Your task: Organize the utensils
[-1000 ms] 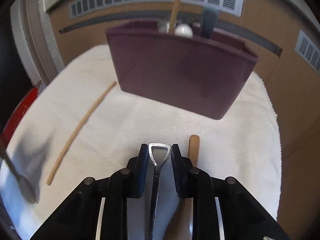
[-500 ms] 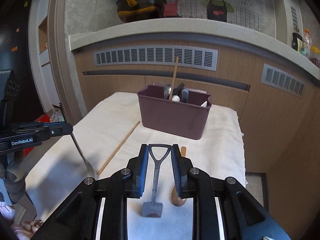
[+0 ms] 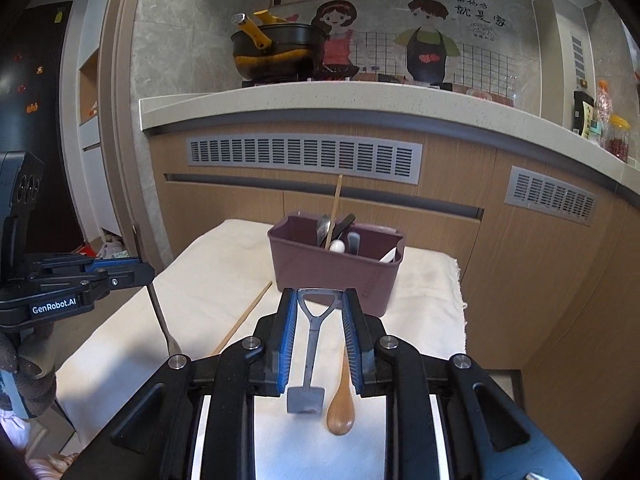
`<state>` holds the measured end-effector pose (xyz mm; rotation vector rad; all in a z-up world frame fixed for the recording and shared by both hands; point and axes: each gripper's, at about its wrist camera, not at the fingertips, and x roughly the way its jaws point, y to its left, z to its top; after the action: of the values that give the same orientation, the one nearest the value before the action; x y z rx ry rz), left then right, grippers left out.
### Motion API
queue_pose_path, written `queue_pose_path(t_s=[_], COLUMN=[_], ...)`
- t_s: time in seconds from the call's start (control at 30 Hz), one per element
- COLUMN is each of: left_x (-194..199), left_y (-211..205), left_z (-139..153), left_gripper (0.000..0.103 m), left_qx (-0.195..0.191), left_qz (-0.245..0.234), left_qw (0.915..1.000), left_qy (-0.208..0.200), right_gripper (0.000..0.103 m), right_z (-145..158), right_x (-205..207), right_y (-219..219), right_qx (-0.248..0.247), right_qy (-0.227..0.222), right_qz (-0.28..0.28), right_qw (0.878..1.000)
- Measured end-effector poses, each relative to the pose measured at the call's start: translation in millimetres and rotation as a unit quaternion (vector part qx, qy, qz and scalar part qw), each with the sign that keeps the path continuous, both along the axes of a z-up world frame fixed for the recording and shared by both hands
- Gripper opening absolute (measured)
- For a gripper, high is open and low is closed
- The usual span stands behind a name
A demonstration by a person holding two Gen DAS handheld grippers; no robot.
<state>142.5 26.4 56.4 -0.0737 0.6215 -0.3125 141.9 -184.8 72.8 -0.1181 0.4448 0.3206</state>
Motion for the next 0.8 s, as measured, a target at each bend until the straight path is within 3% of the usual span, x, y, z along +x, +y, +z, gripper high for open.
queue_pose_path(t_s=[0.1, 0.2, 0.33, 0.53, 0.63, 0.73, 0.8], left_x=[9.5, 23.3, 46.2, 79.0, 84.2, 85.6, 86.8], left_y=[-4.5, -8.6, -11.8, -30.5, -37.3, -40.3, -40.6], left_z=[13.4, 29.7, 30.9, -23.3, -59.0, -86.2, -99.9], left_gripper=[0.012, 0.012, 0.012, 0.013, 0.016, 0.028, 0.042], left_qx=[0.004, 0.005, 0.009, 0.046, 0.052, 0.057, 0.058], left_qz=[-0.002, -0.007, -0.02, -0.062, -0.069, -0.064, -0.056], left_qw=[0.9999, 0.9993, 0.9994, 0.9954, 0.9916, 0.9894, 0.9887], left_qy=[-0.016, -0.036, -0.026, 0.056, 0.097, 0.117, 0.127], right_gripper=[0.006, 0.006, 0.006, 0.006, 0.013, 0.029, 0.029], right_z=[15.3, 29.7, 24.8, -21.1, -52.5, -89.6, -108.9], right_x=[6.9, 13.4, 25.8, 42.2, 46.5, 56.4, 68.6], right_y=[-1.8, -2.1, -5.5, -18.3, -27.4, -33.4, -38.4], right_qx=[-0.003, -0.014, -0.013, -0.019, -0.022, -0.01, 0.01], right_qy=[-0.01, -0.028, 0.001, 0.07, 0.12, 0.179, 0.214], right_qz=[-0.004, -0.01, 0.003, 0.003, -0.005, -0.03, -0.049], right_qw=[1.0, 0.999, 1.0, 0.997, 0.993, 0.983, 0.976])
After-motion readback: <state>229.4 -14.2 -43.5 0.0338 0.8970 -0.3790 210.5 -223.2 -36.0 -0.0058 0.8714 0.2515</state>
